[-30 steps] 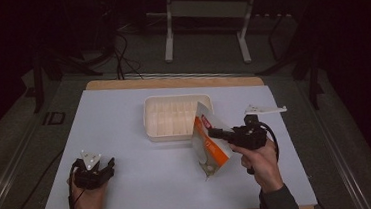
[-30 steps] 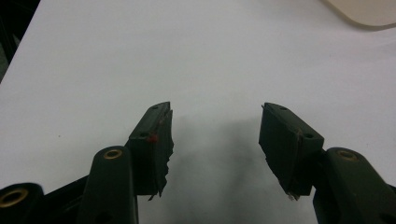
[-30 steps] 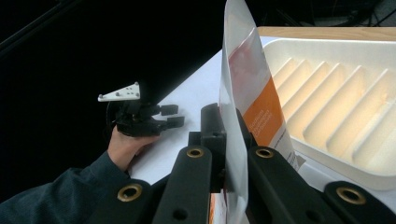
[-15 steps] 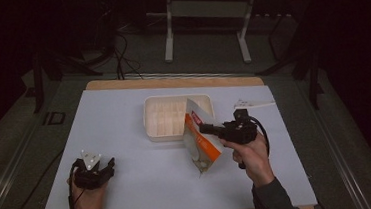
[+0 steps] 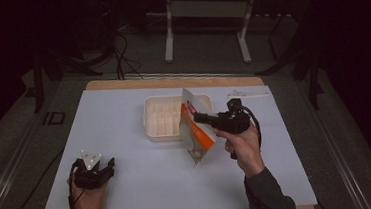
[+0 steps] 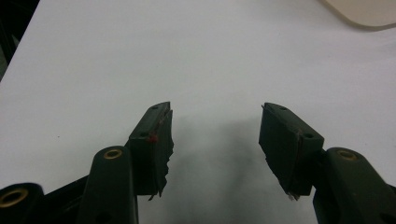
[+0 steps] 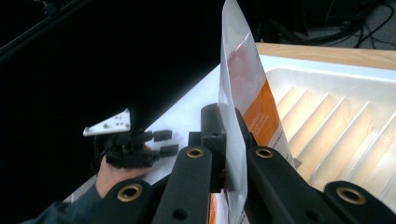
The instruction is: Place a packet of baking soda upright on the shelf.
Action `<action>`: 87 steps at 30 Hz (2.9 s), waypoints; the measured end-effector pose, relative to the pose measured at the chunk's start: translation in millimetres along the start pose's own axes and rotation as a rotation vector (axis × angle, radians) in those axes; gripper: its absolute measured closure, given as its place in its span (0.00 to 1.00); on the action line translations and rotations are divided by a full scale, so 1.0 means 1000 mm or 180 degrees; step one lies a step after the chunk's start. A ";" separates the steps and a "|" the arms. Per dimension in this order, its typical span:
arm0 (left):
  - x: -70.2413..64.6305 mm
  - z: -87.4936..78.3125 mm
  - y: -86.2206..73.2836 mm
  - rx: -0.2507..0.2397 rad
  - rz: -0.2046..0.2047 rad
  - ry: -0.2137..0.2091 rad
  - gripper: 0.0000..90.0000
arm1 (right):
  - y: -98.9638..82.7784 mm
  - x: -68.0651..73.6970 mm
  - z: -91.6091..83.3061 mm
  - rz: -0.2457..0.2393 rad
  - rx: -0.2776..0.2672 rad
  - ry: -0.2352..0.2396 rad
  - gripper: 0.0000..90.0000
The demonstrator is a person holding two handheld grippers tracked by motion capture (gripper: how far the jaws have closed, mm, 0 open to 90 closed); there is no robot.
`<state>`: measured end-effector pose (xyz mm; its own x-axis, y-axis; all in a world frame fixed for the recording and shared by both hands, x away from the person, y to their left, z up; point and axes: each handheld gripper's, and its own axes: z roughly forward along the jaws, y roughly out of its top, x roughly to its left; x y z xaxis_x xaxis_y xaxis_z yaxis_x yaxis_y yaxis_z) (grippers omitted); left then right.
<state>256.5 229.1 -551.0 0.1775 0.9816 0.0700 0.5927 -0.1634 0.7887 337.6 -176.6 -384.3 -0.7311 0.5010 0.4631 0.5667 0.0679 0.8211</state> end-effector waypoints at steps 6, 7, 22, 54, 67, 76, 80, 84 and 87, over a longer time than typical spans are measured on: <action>0.000 0.000 0.000 -0.0003 -0.0011 -0.0003 0.49 | 0.008 -0.006 0.007 0.0089 -0.0104 -0.0075 1.00; 0.000 0.000 0.000 -0.0005 -0.0015 -0.0003 0.49 | 0.010 -0.007 0.009 0.0082 -0.0113 -0.0093 1.00; 0.001 0.000 0.000 -0.0003 -0.0031 -0.0007 0.49 | 0.026 -0.016 0.032 0.0159 -0.0214 -0.0463 1.00; 0.002 0.000 0.000 -0.0008 -0.0042 -0.0017 0.49 | 0.040 -0.032 0.058 0.0161 -0.0521 -0.0997 1.00; 0.002 -0.001 0.000 -0.0017 -0.0045 -0.0029 0.49 | 0.035 -0.033 0.075 0.0044 -0.0651 -0.1103 1.00; 0.002 -0.001 0.000 -0.0017 -0.0038 -0.0023 0.49 | 0.027 -0.031 0.079 -0.0055 -0.0650 -0.1150 1.00; 0.001 -0.001 0.000 -0.0021 -0.0038 -0.0021 0.49 | 0.021 -0.029 0.079 -0.0131 -0.0666 -0.1170 1.00; 0.001 -0.001 0.000 -0.0010 -0.0028 -0.0027 0.49 | 0.016 -0.028 0.080 -0.0183 -0.0642 -0.1202 1.00; 0.001 -0.001 0.000 -0.0006 -0.0027 -0.0031 0.49 | 0.010 -0.028 0.081 -0.0210 -0.0628 -0.1221 1.00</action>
<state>256.1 230.6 -550.8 0.1802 0.9820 0.0573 0.5927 -0.1549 0.7904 395.1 -120.4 -415.8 -0.5480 0.7880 0.2807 0.4129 -0.0370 0.9100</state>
